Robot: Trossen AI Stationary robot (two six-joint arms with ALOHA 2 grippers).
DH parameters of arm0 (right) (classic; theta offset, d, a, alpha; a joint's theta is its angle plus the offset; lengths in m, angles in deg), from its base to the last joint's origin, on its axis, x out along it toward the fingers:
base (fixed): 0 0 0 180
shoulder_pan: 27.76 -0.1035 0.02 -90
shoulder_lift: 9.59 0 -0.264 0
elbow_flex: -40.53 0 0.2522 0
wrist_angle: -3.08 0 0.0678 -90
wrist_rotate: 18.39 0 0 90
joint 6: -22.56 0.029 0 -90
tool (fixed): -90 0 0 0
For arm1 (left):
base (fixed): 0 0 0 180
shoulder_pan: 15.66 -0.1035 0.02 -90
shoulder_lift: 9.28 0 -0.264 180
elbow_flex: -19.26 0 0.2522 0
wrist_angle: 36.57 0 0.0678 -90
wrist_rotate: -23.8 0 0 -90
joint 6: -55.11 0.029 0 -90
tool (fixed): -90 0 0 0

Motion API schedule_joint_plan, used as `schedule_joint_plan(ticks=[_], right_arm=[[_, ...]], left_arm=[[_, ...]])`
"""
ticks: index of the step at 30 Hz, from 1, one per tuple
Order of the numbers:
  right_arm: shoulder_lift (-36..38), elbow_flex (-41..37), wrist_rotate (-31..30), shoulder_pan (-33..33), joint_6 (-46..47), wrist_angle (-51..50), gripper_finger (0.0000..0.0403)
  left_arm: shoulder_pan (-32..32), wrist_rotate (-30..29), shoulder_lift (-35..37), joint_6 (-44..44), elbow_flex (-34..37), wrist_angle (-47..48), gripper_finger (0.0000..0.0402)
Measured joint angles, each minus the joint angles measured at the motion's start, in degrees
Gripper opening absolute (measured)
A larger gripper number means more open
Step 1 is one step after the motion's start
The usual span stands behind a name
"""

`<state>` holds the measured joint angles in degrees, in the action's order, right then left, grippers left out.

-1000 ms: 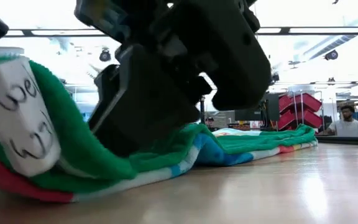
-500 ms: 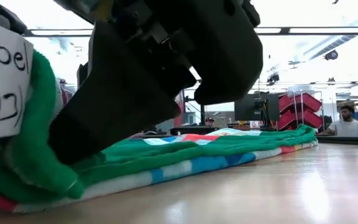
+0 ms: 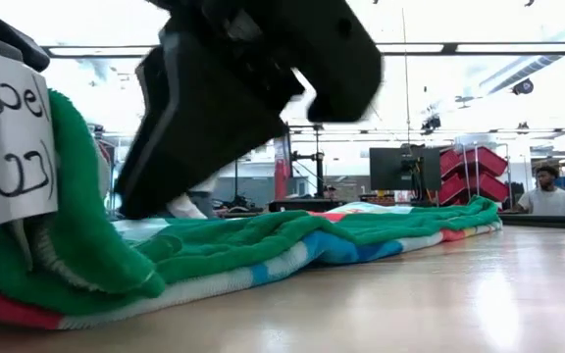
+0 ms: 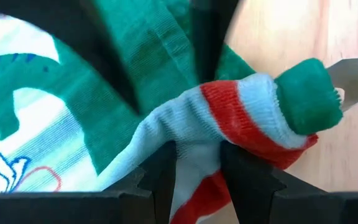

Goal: Roll towel
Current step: Roll the multi-color dinosaur print towel

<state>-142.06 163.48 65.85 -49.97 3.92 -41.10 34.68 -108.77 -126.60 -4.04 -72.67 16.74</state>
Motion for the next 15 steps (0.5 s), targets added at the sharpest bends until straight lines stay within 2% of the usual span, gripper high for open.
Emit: schedule_joint_plan(ticks=[4,8,11,15], right_arm=[[0.05,3.7,-0.21,-0.09,-2.13,-0.9,0.0179],[0.13,4.51,3.12,-0.42,-2.48,0.31,0.0179],[0.13,2.15,7.5,-0.52,-0.42,4.92,0.0179],[0.13,-3.23,9.85,-0.53,2.46,13.66,0.0179]], left_arm=[[0.02,-0.13,-0.02,0.0,0.0,-0.04,0.0116],[0.02,-0.22,-0.07,-0.04,0.0,-0.07,0.0116],[0.02,-0.31,-0.07,-0.14,0.0,-0.09,0.0116],[0.09,-0.28,-0.07,-0.22,0.0,-0.16,0.0116]])
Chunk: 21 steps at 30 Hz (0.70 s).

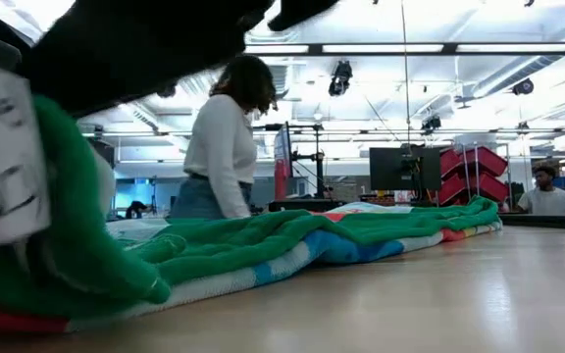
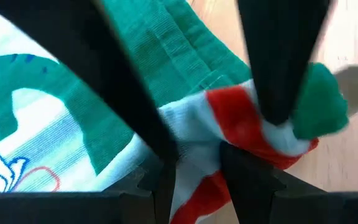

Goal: Roll towel
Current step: Roll the multi-color dinosaur print towel

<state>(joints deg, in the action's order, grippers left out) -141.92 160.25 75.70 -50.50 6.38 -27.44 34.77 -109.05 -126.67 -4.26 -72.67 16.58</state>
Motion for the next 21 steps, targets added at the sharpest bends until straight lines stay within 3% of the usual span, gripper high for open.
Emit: schedule_joint_plan(ticks=[13,21], right_arm=[[0.37,-13.21,1.97,-0.08,7.54,14.47,0.0179],[0.27,-13.99,1.99,-0.11,6.15,16.28,0.0179]], left_arm=[[-0.09,-0.01,-0.11,-0.07,0.02,0.0,0.0116],[0.91,1.2,2.85,-3.52,0.04,3.73,0.0116]])
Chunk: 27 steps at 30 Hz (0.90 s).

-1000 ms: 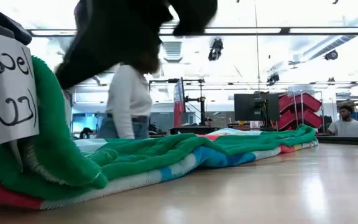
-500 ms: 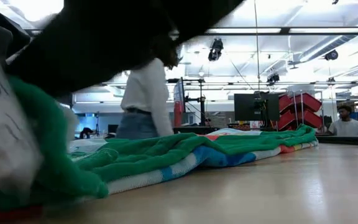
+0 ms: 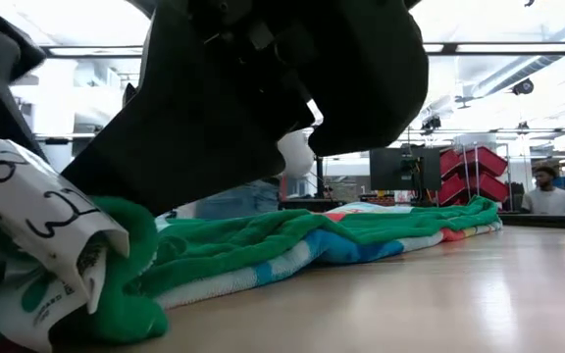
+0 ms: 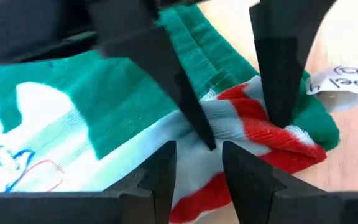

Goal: Roll towel
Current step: Roll the multi-color dinosaur print towel

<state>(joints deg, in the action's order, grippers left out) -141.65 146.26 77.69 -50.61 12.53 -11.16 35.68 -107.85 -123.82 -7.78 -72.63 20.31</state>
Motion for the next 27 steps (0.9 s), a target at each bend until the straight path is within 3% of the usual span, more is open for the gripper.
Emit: schedule_joint_plan(ticks=[7,12,20,27], right_arm=[[-0.11,-0.05,0.11,-0.02,-0.17,0.28,0.0179],[-0.23,-0.12,0.13,-0.02,-0.43,0.99,0.0179],[-0.27,-0.12,0.13,-0.07,-1.04,1.21,0.0179],[-0.29,-0.12,-0.09,-0.26,-1.23,1.26,0.0179]], left_arm=[[3.37,-0.64,5.79,-11.64,0.0,16.32,0.0116],[4.39,7.35,6.16,-20.0,0.04,27.48,0.0116],[3.94,9.62,7.54,-22.0,4.94,27.81,0.0116],[3.91,8.34,14.4,-25.28,16.43,20.07,0.0116]])
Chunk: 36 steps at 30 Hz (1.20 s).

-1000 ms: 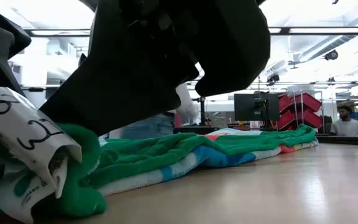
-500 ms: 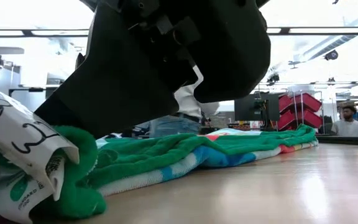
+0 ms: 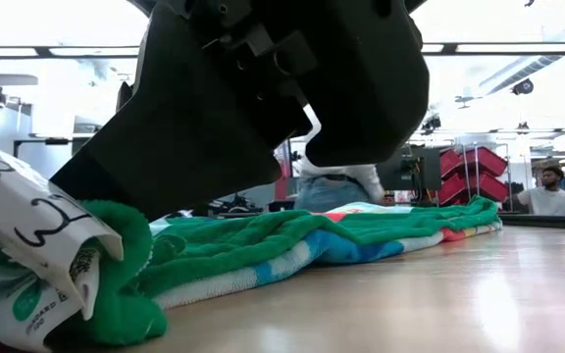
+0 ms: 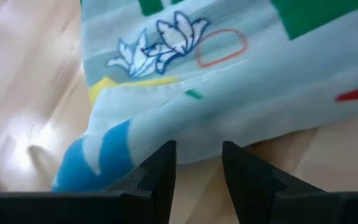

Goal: Roll towel
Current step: Roll the multi-color dinosaur print towel

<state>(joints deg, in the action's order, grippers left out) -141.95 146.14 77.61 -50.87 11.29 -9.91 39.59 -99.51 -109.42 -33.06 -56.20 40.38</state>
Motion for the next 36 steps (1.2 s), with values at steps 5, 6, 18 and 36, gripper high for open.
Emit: schedule_joint_plan(ticks=[5,6,18,36], right_arm=[[0.0,-0.02,0.0,0.0,-0.07,0.02,0.0179],[0.0,-0.02,0.04,0.0,-0.16,0.04,0.0179],[-0.09,-0.05,0.02,-0.15,-0.93,0.75,0.0179],[2.43,0.37,2.14,0.76,-3.04,7.37,0.0179]], left_arm=[[-0.85,-3.69,5.46,-1.64,6.96,-3.77,0.0116],[-1.15,-3.7,6.2,-1.66,8.23,-4.57,0.0116],[-5.71,-7.6,9.22,5.88,18.31,-20.03,0.0116],[-6.15,-7.6,9.15,9.24,21.58,-26.15,0.0116]])
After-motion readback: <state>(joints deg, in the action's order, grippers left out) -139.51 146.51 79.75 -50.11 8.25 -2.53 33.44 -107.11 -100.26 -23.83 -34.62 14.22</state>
